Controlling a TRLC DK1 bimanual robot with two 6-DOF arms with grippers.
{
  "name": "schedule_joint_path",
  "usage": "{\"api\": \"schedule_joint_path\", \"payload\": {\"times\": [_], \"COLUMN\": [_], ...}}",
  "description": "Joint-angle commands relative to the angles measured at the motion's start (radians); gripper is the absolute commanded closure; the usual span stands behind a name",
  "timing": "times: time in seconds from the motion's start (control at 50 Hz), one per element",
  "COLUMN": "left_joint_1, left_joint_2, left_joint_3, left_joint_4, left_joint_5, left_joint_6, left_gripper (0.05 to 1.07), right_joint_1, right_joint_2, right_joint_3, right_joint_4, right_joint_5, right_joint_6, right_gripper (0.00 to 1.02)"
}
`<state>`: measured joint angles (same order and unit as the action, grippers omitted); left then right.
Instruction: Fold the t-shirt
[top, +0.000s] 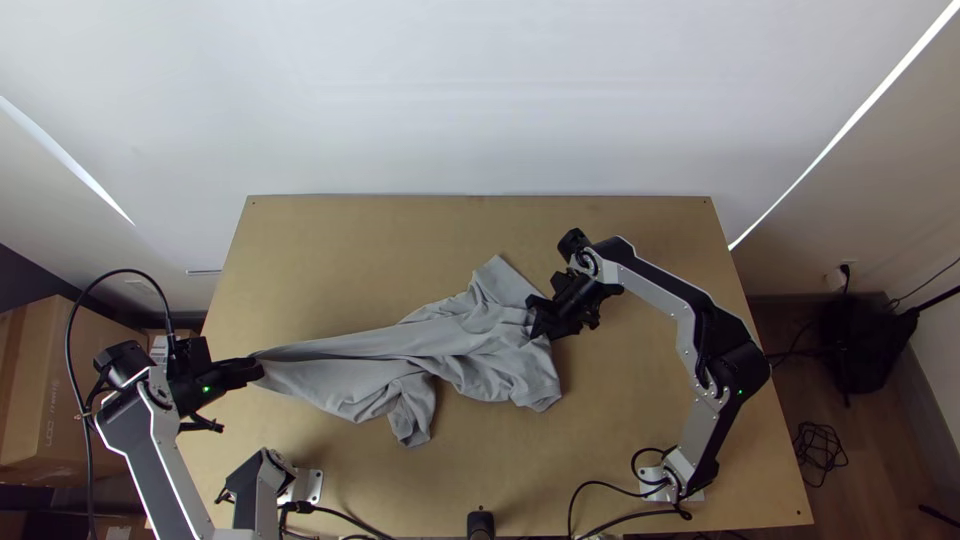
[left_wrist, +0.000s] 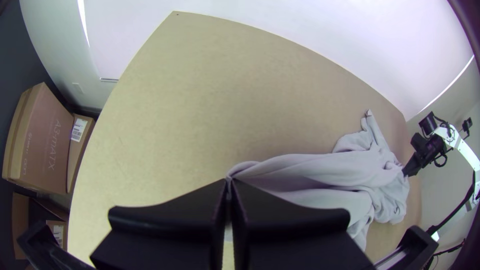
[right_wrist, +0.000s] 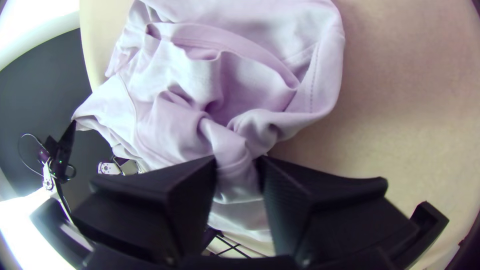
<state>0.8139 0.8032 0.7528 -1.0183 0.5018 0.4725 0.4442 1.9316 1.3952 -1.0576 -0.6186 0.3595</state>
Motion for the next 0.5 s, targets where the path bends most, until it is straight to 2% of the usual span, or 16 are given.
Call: {"api": "schedule_joint_path", "payload": {"times": [0.0, 0.1, 0.26, 0.4, 0.48], "left_joint_1": [0.01, -0.002, -0.117, -0.234, -0.334], "left_joint_2": [-0.013, -0.013, -0.018, -0.027, -0.01], "left_joint_3": [0.025, 0.065, 0.158, 0.232, 0.261], "left_joint_4": [-0.02, -0.014, 0.05, 0.156, 0.224], "left_joint_5": [0.015, 0.026, 0.03, 0.012, -0.065], "left_joint_6": [0.0, -0.055, -0.256, -0.436, -0.528], "left_gripper": [1.04, 1.04, 1.04, 1.04, 1.04], "right_joint_1": [-0.004, -0.024, -0.091, -0.128, -0.142], "right_joint_2": [-0.048, -0.118, -0.198, -0.272, -0.319], "right_joint_3": [0.008, 0.014, 0.047, 0.056, 0.071], "right_joint_4": [0.001, 0.001, 0.005, 0.025, 0.025], "right_joint_5": [-0.006, -0.006, -0.001, 0.091, 0.131], "right_joint_6": [0.01, 0.009, 0.009, -0.014, -0.025], "right_gripper": [1.0, 1.0, 1.0, 1.0, 1.0]}}
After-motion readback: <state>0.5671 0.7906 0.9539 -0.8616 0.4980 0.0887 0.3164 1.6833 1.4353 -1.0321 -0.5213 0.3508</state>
